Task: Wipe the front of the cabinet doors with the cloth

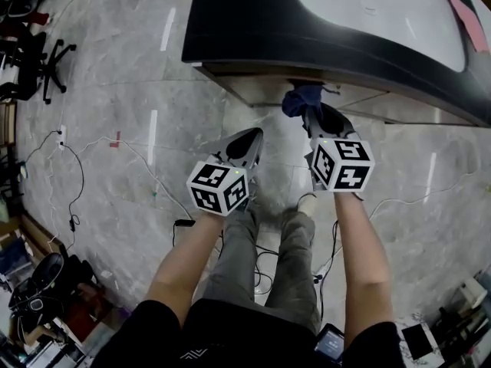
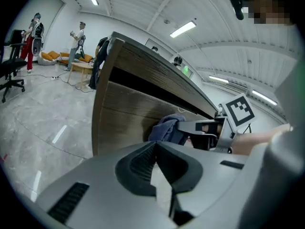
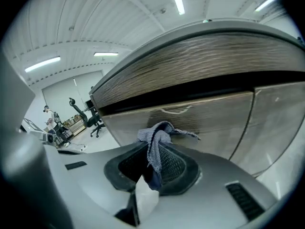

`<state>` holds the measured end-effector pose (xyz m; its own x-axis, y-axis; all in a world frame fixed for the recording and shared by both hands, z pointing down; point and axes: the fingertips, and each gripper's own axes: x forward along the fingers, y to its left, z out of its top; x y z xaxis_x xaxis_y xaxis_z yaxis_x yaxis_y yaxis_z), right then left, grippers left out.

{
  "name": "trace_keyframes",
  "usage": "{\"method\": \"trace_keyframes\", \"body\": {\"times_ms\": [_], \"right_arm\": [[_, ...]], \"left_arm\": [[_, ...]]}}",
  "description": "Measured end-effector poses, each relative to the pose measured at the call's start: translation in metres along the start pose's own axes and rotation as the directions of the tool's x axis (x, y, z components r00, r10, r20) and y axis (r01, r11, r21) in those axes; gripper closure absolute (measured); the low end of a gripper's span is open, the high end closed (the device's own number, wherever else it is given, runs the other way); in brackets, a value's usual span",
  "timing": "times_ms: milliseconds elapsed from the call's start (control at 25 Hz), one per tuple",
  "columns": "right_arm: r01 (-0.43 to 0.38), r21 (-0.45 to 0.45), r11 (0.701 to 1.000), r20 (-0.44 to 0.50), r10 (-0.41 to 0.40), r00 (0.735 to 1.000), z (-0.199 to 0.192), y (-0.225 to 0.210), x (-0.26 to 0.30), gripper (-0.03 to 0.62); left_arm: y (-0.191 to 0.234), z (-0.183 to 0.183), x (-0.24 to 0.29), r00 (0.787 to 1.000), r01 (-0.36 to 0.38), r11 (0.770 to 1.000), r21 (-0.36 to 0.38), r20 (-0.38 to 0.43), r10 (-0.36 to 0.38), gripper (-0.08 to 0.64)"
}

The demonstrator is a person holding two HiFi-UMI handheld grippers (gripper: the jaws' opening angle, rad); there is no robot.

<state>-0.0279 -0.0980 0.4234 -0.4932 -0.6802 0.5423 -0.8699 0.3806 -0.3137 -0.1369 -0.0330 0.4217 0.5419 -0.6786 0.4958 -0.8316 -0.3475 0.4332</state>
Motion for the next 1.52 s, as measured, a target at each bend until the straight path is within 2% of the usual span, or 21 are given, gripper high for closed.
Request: {"method": "trace_keyframes", "body": {"times_ms": [160, 320, 480, 680, 960, 1320, 1520], "right_arm": [[0.049, 0.016, 0.999, 0.010, -0.050, 0.999, 0.002, -0.050, -0.024, 0.525], [0.091, 0.028, 0.995, 0.013, -0.091, 0.996, -0.001, -0.092, -0.045, 0.525], [0.120, 0.049, 0.991, 0.022, -0.122, 0.992, -0.003, -0.130, -0.063, 0.525], [0.123, 0.061, 0.991, 0.023, -0.124, 0.992, -0.008, -0.149, -0.076, 0.525], [0.027, 0.010, 1.000, 0.002, -0.027, 1.000, -0.024, -0.119, -0.072, 0.525], [-0.089, -0.006, 0.996, -0.059, 0.089, 0.994, -0.047, -0.042, -0.024, 0.525], [-0.146, -0.025, 0.989, -0.088, 0.143, 0.986, -0.050, 0.007, 0.015, 0.525]], "left_arm": [[-0.035, 0.000, 0.023, 0.999, 0.040, 0.998, 0.053, -0.016, -0.040, 0.560], [-0.069, -0.004, 0.044, 0.997, 0.082, 0.996, 0.032, -0.018, -0.081, 0.560], [-0.097, -0.008, 0.066, 0.995, 0.095, 0.994, 0.049, -0.027, -0.093, 0.560], [-0.117, -0.011, 0.084, 0.993, 0.119, 0.992, 0.032, -0.026, -0.118, 0.560], [-0.113, -0.014, 0.088, 0.996, 0.093, 0.995, 0.032, -0.016, -0.092, 0.560], [-0.052, -0.010, 0.060, 1.000, 0.011, 1.000, -0.010, 0.015, -0.011, 0.560], [-0.004, -0.005, 0.039, 0.999, -0.038, 0.999, -0.031, 0.029, 0.039, 0.560]]}}
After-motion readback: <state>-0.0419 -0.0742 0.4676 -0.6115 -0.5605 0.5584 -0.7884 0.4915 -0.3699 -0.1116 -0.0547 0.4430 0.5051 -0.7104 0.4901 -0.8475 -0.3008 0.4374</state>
